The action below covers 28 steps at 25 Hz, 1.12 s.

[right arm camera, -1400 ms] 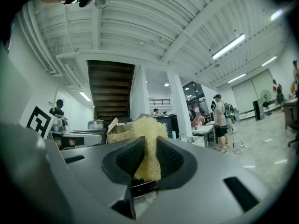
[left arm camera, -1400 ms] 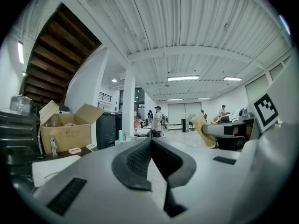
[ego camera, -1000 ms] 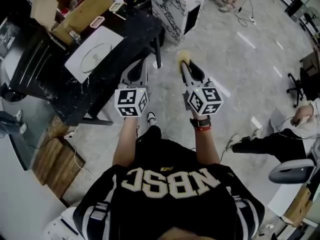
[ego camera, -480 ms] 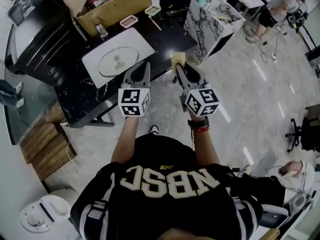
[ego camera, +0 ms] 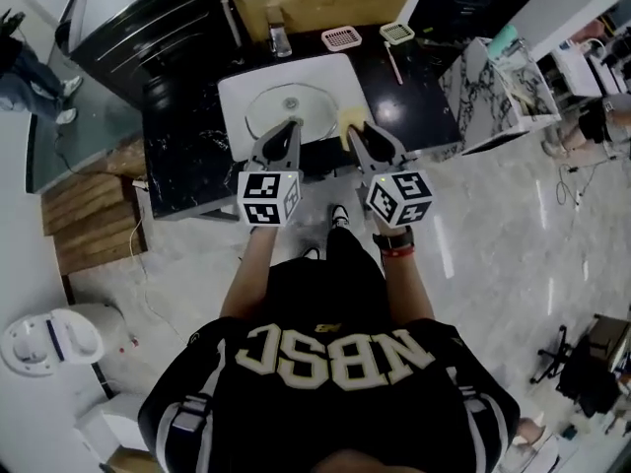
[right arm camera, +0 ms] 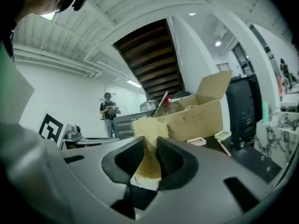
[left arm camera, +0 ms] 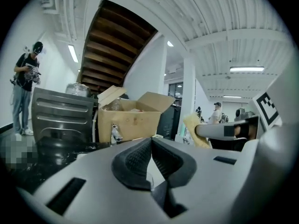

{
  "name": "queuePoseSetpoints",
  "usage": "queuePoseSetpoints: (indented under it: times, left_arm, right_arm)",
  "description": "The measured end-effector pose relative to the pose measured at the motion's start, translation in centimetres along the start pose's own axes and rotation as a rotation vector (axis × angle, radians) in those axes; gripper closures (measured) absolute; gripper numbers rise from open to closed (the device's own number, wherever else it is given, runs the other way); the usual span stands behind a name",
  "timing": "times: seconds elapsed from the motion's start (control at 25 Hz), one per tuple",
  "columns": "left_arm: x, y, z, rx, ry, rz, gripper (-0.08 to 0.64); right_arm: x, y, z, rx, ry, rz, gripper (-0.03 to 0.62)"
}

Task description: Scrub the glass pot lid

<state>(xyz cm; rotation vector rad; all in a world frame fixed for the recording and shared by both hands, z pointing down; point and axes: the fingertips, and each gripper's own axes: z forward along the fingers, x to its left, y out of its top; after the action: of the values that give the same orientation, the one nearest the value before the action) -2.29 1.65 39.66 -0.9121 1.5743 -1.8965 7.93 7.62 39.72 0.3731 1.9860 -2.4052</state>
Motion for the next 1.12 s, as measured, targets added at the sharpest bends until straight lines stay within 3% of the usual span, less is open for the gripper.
queuePoseSetpoints:
  times: [0.4, 0.72, 0.92, 1.12]
  left_arm:
    - [8.9, -1.1, 5.3, 0.073, 0.304, -0.039, 0.543]
    - [12.2, -5.8, 6.8, 0.197, 0.485, -0.141, 0.543]
    - [14.2, -9.7, 6.4, 0.307, 0.560, -0.190, 0.536]
    - [16.4, -13.4, 6.9, 0.433, 0.557, -0.237, 0.440]
  right_arm:
    - [-1.9, 1.2, 14.1, 0.087, 0.337, -0.033, 0.503]
    - [-4.9, -1.4, 19.0, 0.181, 0.488, 0.005, 0.503]
    - [-4.7, -4.0, 20.8, 0.272, 0.563, 0.025, 0.502]
    - [-4.7, -5.3, 23.3, 0.311, 0.582, 0.032, 0.502]
